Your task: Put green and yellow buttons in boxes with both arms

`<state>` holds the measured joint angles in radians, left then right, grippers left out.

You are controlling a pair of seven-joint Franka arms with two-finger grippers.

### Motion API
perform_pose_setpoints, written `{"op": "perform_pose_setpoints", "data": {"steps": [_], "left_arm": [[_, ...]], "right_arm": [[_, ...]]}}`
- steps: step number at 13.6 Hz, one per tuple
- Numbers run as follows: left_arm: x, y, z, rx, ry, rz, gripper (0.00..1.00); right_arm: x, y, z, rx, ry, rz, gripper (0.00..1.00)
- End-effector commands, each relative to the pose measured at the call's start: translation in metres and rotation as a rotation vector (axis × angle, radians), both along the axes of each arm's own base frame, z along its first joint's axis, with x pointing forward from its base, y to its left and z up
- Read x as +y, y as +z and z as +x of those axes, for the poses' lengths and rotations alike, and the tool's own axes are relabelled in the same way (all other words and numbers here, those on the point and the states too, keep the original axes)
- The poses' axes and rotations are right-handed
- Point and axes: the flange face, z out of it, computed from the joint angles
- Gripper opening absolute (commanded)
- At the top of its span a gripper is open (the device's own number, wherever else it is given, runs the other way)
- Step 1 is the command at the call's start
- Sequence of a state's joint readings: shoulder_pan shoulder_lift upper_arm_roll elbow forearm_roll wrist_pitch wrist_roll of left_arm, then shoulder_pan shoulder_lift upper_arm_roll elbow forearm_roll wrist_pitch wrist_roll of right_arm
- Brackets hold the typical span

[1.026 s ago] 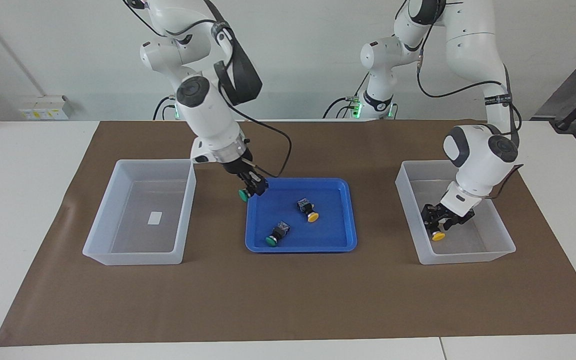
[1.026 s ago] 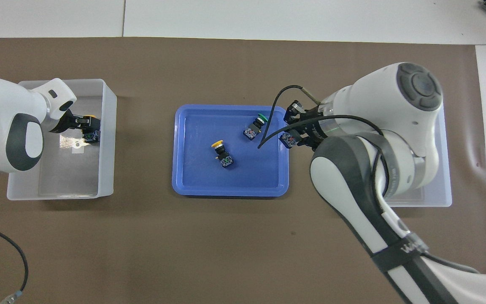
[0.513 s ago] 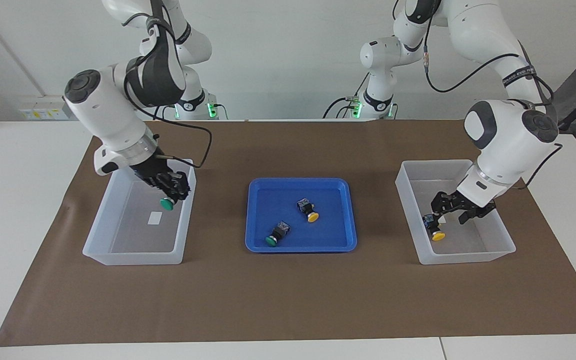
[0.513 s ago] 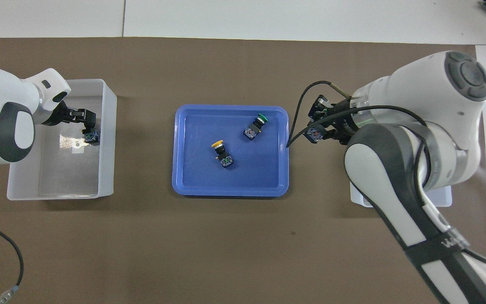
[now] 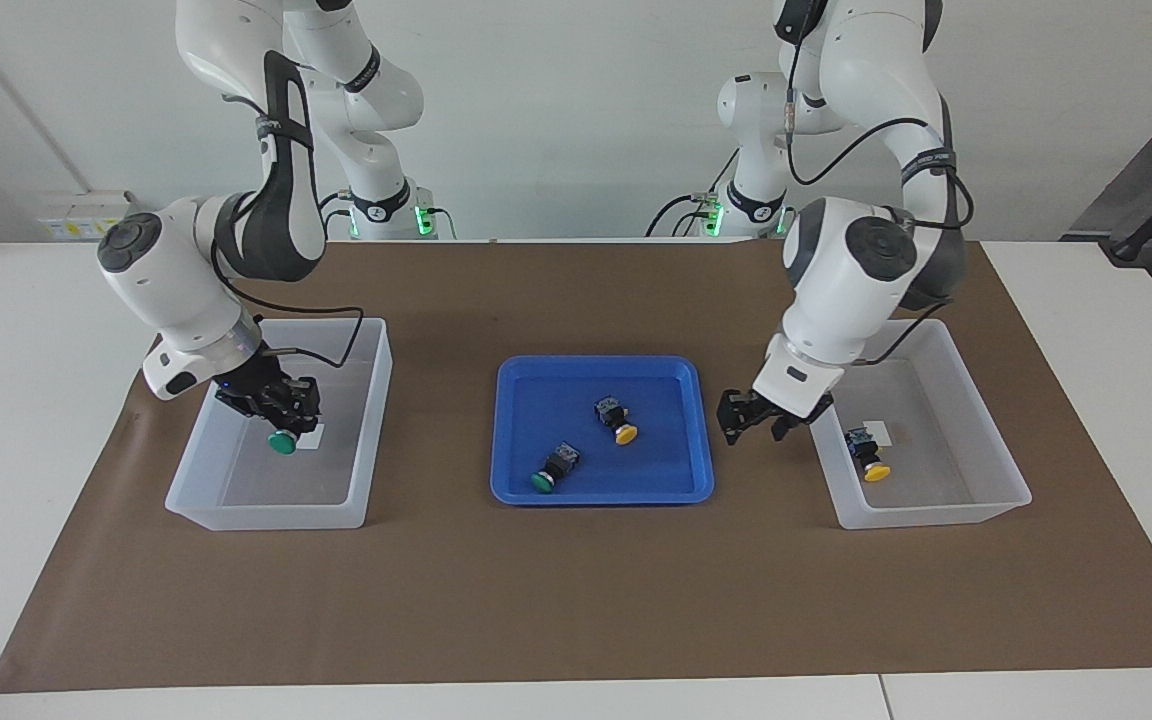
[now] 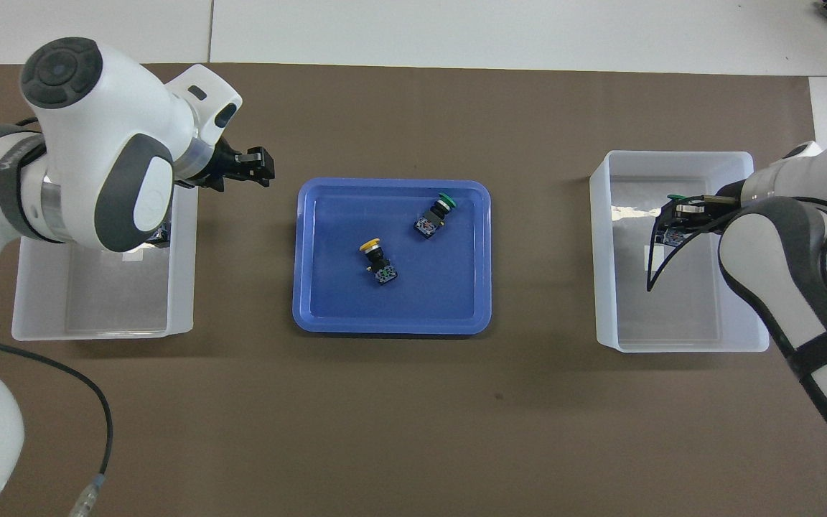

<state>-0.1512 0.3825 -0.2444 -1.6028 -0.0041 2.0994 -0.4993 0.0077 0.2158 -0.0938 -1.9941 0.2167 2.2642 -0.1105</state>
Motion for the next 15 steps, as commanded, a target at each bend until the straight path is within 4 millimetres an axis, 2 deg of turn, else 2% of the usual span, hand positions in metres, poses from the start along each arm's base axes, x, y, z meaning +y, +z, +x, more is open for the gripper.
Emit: {"op": "perform_pose_setpoints", "data": {"steps": [1, 2, 3, 6, 7, 9, 11, 14, 15], "left_arm": [[-0.051, -0.028, -0.033, -0.019, 0.14, -0.033, 0.72], [-0.068, -0.033, -0.042, -0.016, 0.181, -0.045, 0.7], [-0.083, -0.043, -0.051, -0.007, 0.208, -0.05, 0.7], [-0.102, -0.064, -0.069, 0.006, 0.296, -0.069, 0.69], [-0.104, -0.071, -0.074, 0.009, 0.308, -0.071, 0.68], [-0.111, -0.09, -0.086, 0.012, 0.315, -0.076, 0.68], [-0.113, -0.105, -0.096, -0.004, 0.325, -0.095, 0.66], [-0.12, -0.116, -0.107, 0.0, 0.331, -0.099, 0.66], [-0.127, -0.117, -0.113, 0.004, 0.329, -0.098, 0.66]], "right_arm": [[-0.025, -0.023, -0.007, -0.018, 0.051, -0.022, 0.01], [-0.026, -0.027, -0.007, -0.018, 0.05, -0.024, 0.08], [-0.026, -0.033, -0.008, -0.016, 0.048, -0.026, 0.23], [-0.026, -0.038, -0.012, -0.016, 0.042, -0.028, 0.96], [-0.026, -0.038, -0.012, -0.015, 0.042, -0.027, 1.0], [-0.025, -0.035, -0.009, -0.016, 0.042, -0.026, 1.0], [-0.019, -0.017, -0.005, -0.037, 0.051, -0.024, 1.0], [-0.003, 0.028, 0.003, -0.047, 0.024, -0.002, 1.0], [0.012, 0.046, 0.01, -0.04, 0.002, 0.01, 1.0]]}}
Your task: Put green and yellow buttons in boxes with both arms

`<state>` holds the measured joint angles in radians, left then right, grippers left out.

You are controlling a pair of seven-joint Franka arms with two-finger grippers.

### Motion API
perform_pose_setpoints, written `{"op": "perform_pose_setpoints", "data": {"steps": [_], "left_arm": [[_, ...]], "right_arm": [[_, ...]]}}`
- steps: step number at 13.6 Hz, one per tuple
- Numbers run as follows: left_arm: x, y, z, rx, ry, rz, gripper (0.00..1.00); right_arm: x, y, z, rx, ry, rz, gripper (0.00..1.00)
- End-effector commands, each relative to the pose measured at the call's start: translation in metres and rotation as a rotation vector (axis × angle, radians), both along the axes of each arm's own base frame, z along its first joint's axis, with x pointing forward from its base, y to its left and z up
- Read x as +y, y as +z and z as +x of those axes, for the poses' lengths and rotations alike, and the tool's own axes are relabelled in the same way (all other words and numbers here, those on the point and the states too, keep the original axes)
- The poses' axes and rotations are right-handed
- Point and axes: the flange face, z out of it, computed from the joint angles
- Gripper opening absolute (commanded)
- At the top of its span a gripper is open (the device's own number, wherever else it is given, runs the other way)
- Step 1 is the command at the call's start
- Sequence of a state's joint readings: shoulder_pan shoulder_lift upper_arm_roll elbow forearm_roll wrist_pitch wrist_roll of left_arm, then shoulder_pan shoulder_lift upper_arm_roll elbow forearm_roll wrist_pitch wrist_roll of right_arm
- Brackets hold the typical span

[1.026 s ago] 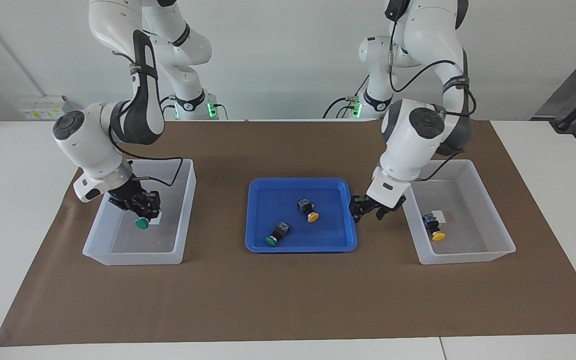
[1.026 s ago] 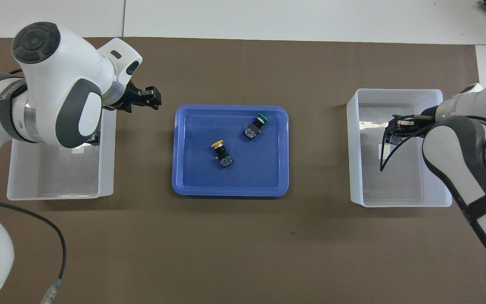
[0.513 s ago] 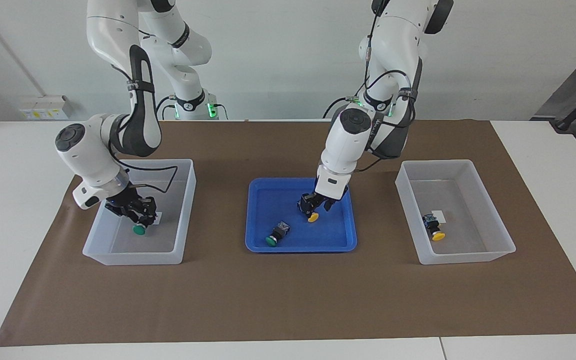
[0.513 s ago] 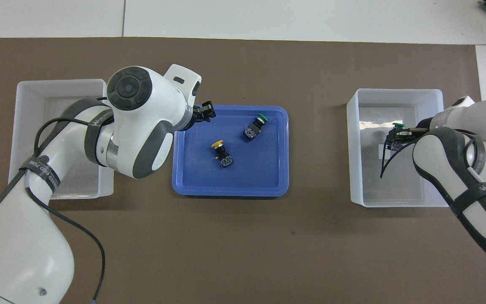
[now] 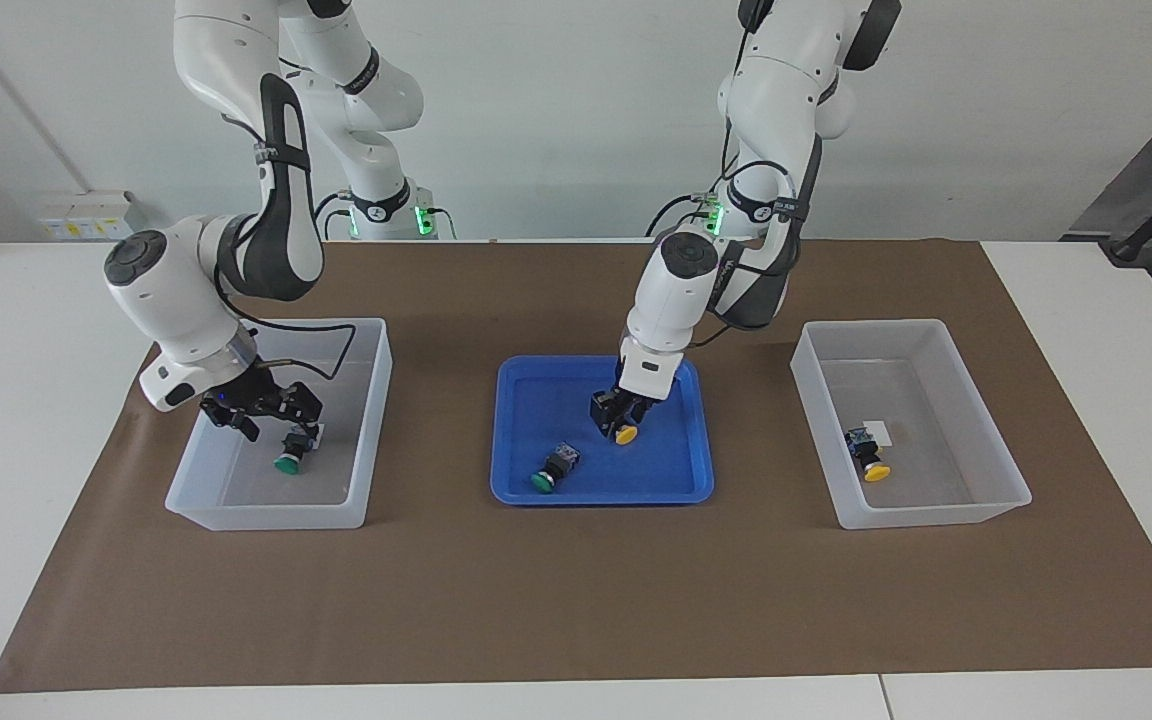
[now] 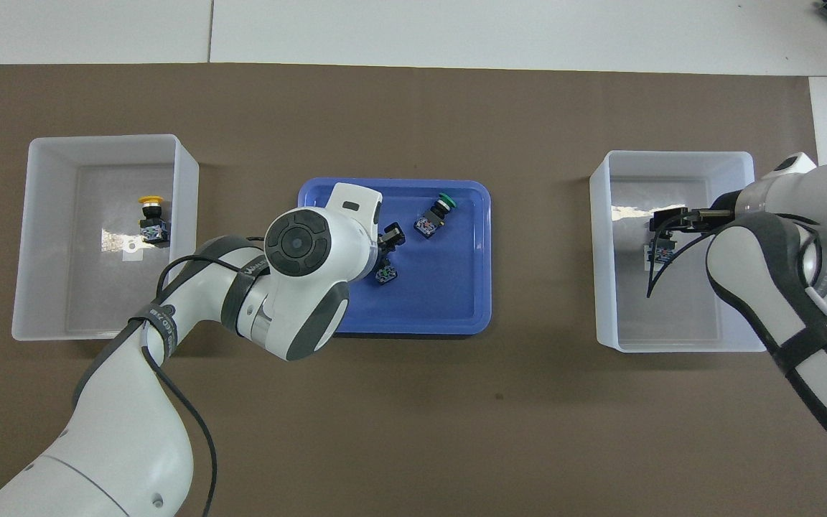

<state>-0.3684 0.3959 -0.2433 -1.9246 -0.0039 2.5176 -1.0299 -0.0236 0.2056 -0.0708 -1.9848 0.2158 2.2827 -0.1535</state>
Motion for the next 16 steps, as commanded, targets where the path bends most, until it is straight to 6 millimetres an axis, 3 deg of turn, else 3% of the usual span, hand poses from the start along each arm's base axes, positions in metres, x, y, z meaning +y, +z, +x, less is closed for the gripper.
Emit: {"op": "perform_pose_setpoints", "data": {"steps": [1, 3, 5, 8, 10, 13, 16], "left_arm": [[-0.009, -0.002, -0.012, -0.006, 0.028, -0.006, 0.62], [-0.008, -0.004, -0.012, -0.001, 0.037, -0.004, 0.23], [-0.006, -0.002, -0.009, 0.003, 0.038, 0.0, 0.0], [0.0, 0.008, 0.002, -0.002, 0.024, 0.03, 0.0], [0.015, 0.023, 0.022, 0.005, 0.011, 0.082, 0.0], [0.057, 0.054, 0.056, -0.002, -0.016, 0.111, 0.0], [0.119, 0.099, 0.096, 0.014, -0.043, 0.131, 0.0]], "right_arm": [[0.04, 0.05, 0.012, 0.014, -0.049, 0.027, 1.0], [0.075, 0.067, 0.018, 0.016, -0.111, 0.041, 1.0], [0.108, 0.074, 0.02, 0.01, -0.18, 0.054, 1.0], [0.172, 0.073, 0.017, 0.018, -0.31, 0.086, 1.0], [0.212, 0.057, 0.023, 0.015, -0.431, 0.124, 1.0], [0.283, 0.025, 0.026, 0.046, -0.516, 0.146, 1.0], [0.327, -0.005, 0.036, 0.041, -0.6, 0.175, 1.0]]}}
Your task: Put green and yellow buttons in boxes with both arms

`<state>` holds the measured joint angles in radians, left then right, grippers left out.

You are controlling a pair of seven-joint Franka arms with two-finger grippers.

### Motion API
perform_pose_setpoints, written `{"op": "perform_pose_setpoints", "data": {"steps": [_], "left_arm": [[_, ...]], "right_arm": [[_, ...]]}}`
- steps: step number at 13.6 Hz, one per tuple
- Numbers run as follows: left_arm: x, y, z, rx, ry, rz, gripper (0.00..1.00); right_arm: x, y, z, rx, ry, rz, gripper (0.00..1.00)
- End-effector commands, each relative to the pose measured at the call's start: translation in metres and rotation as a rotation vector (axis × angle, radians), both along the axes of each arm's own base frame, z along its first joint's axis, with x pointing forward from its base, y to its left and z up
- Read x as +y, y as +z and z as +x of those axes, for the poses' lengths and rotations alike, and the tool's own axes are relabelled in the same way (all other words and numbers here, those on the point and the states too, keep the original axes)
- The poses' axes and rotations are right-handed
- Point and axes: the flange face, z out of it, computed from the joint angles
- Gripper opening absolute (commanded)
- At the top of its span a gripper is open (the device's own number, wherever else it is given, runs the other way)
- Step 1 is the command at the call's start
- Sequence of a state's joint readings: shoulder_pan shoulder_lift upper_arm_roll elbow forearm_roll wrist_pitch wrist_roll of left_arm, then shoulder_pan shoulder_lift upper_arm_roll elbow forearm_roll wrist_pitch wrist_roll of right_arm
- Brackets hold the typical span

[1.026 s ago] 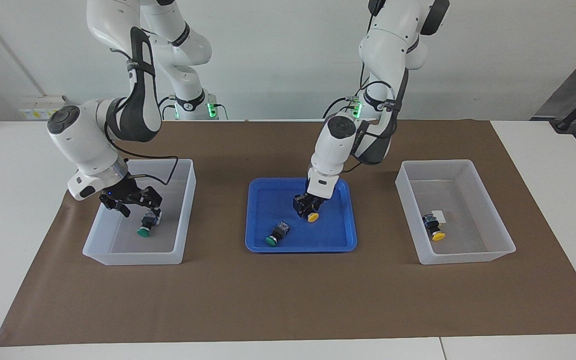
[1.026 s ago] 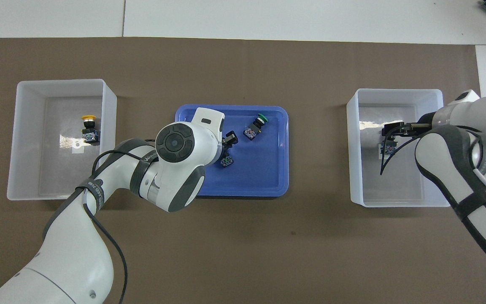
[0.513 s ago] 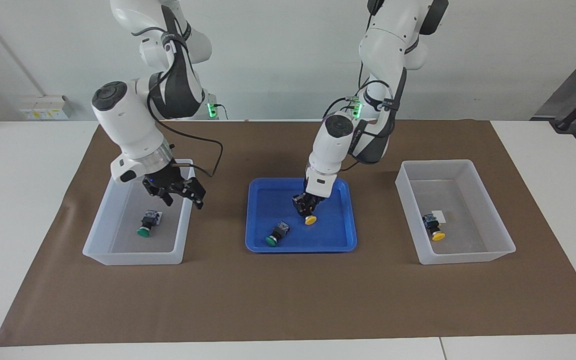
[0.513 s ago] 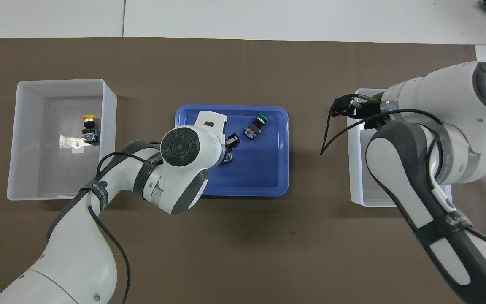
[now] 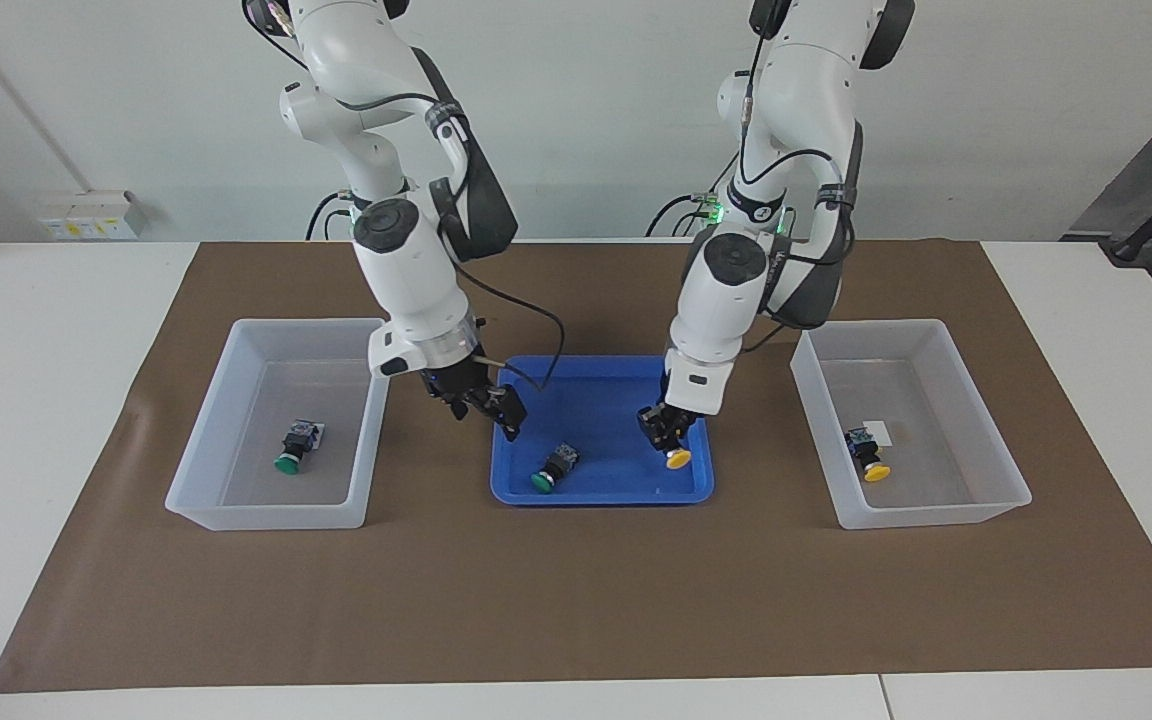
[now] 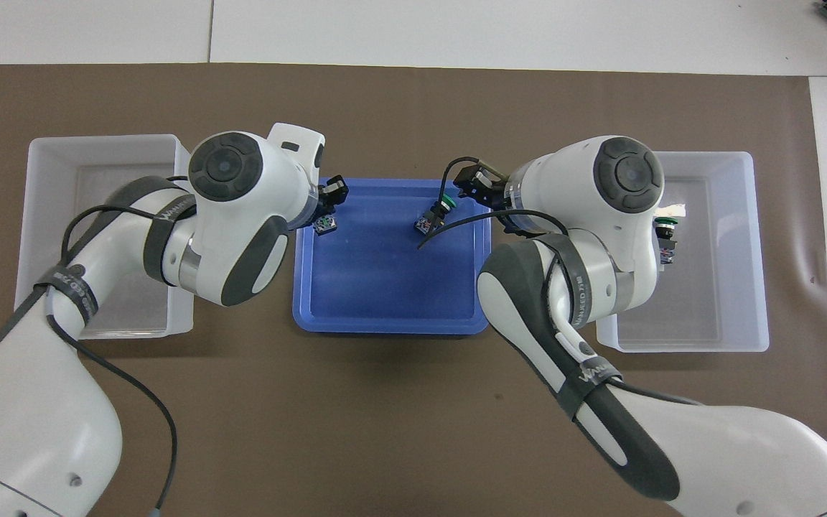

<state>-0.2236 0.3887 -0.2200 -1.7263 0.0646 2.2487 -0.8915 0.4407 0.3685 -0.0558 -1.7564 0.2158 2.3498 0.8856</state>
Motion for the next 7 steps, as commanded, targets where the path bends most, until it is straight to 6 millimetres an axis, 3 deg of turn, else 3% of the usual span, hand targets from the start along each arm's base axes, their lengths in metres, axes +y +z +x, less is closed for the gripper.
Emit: {"op": "perform_pose_setpoints", "data": {"steps": [1, 2, 7], "left_arm": [[0.055, 0.047, 0.028, 0.037, -0.052, 0.016, 0.0], [0.08, 0.058, 0.036, 0.054, -0.081, -0.001, 0.0], [0.21, 0.069, 0.056, 0.083, -0.259, 0.003, 0.0]], "right_arm": [[0.043, -0.03, 0.018, 0.002, -0.082, 0.02, 1.0], [0.062, -0.042, 0.015, 0.003, -0.079, 0.02, 1.0], [0.073, -0.076, 0.006, 0.017, -0.056, -0.004, 1.0]]}}
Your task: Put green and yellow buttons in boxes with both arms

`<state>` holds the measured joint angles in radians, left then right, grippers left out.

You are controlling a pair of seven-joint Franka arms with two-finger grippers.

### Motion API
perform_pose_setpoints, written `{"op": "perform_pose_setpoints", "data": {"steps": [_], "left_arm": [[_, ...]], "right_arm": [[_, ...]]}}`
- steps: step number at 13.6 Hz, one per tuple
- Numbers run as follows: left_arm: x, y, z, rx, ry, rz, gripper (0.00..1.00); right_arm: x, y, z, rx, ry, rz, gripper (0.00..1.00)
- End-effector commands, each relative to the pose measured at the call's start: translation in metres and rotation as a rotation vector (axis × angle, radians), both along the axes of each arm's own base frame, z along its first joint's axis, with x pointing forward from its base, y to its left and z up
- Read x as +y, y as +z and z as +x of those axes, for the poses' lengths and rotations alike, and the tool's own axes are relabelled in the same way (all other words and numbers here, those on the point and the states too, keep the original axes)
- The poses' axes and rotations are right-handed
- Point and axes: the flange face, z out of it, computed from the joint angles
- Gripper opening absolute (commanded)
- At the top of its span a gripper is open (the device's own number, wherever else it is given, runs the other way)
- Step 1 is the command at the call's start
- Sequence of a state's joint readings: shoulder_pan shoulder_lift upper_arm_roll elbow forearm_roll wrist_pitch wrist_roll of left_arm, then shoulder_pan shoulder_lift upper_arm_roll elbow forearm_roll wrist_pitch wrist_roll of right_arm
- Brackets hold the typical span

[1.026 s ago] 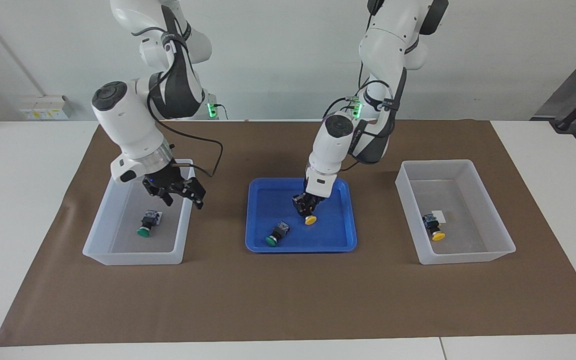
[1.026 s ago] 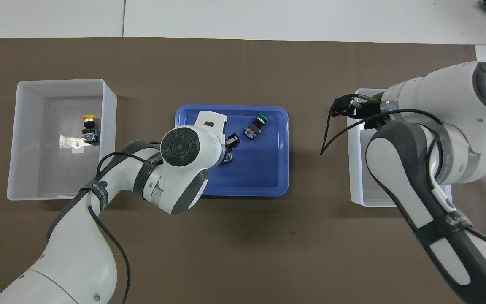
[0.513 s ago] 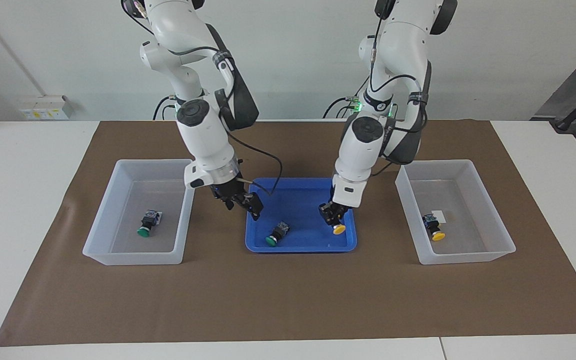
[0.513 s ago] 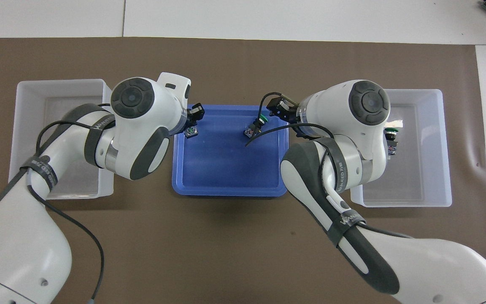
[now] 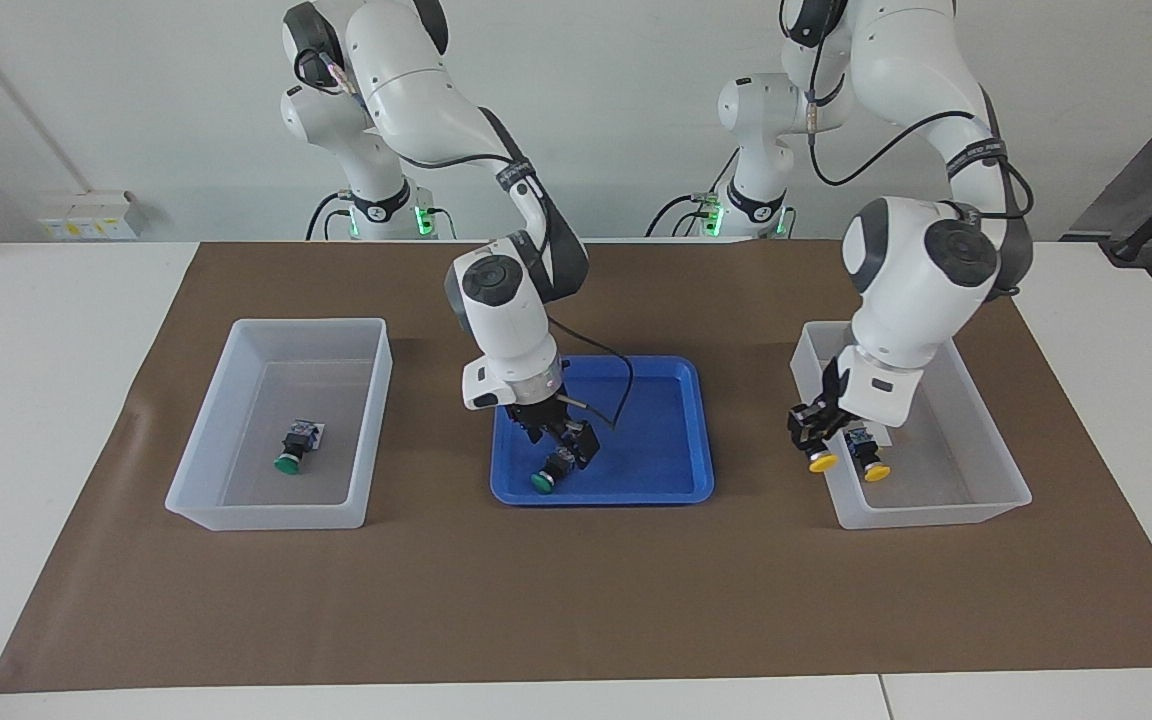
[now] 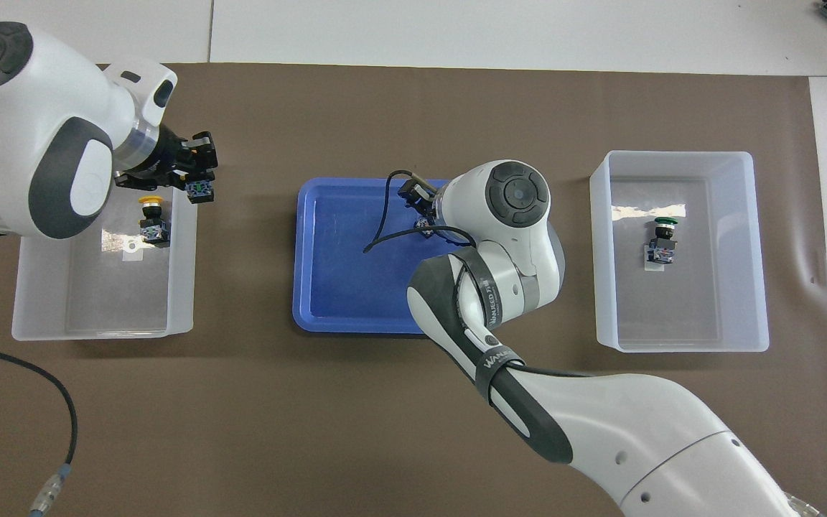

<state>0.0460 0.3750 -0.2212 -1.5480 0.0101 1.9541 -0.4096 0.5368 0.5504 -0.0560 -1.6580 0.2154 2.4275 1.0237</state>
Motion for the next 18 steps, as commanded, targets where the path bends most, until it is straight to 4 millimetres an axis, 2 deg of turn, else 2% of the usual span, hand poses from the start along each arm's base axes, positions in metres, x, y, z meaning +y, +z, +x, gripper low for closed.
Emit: {"op": "perform_pose_setpoints", "data": {"steps": [1, 2, 3, 4, 5, 6, 8, 10, 12, 13, 14, 15, 16, 17, 18], "left_arm": [[0.065, 0.005, 0.002, 0.004, -0.116, -0.023, 0.0], [0.096, 0.002, 0.001, 0.005, -0.142, -0.021, 0.0], [0.124, -0.001, -0.002, 0.007, -0.162, -0.02, 0.0], [0.136, -0.003, -0.005, 0.001, -0.182, -0.015, 0.0], [0.144, -0.011, -0.01, -0.003, -0.198, -0.002, 0.0], [0.156, -0.021, -0.018, -0.018, -0.195, 0.006, 0.0], [0.172, -0.062, -0.038, -0.047, -0.181, 0.02, 0.0], [0.17, -0.096, -0.048, -0.074, -0.176, 0.025, 0.0], [0.167, -0.111, -0.049, -0.091, -0.175, 0.026, 0.0], [0.164, -0.112, -0.048, -0.096, -0.18, 0.026, 0.0], [0.16, -0.112, -0.048, -0.095, -0.187, 0.025, 0.26], [0.159, -0.111, -0.046, -0.091, -0.19, 0.023, 0.57], [0.151, -0.103, -0.04, -0.1, -0.202, 0.025, 0.75], [0.139, -0.095, -0.032, -0.087, -0.223, 0.021, 0.78], [0.129, -0.08, -0.021, -0.069, -0.258, 0.034, 0.78]], "right_arm": [[0.001, -0.01, 0.005, -0.01, -0.009, -0.008, 1.0], [-0.001, -0.013, 0.005, -0.01, -0.008, -0.009, 0.93], [-0.002, -0.019, 0.001, -0.002, -0.001, -0.017, 0.71], [-0.004, -0.026, -0.002, 0.004, 0.041, -0.03, 0.22], [-0.008, -0.026, -0.001, 0.01, 0.059, -0.037, 0.0], [-0.007, -0.023, -0.001, 0.018, 0.058, -0.037, 0.0], [-0.002, -0.011, -0.002, 0.03, 0.065, -0.037, 0.0], [-0.01, 0.009, -0.001, 0.037, 0.07, -0.038, 0.0], [-0.033, 0.06, -0.001, 0.036, 0.098, -0.039, 0.0], [-0.057, 0.085, 0.002, 0.036, 0.13, -0.05, 0.0], [-0.086, 0.106, 0.004, 0.04, 0.167, -0.06, 0.0], [-0.112, 0.125, 0.003, 0.041, 0.225, -0.068, 0.0], [-0.137, 0.138, 0.001, 0.051, 0.3, -0.084, 0.0], [-0.16, 0.148, -0.001, 0.064, 0.367, -0.1, 0.0], [-0.19, 0.155, -0.002, 0.07, 0.399, -0.115, 0.0]]}}
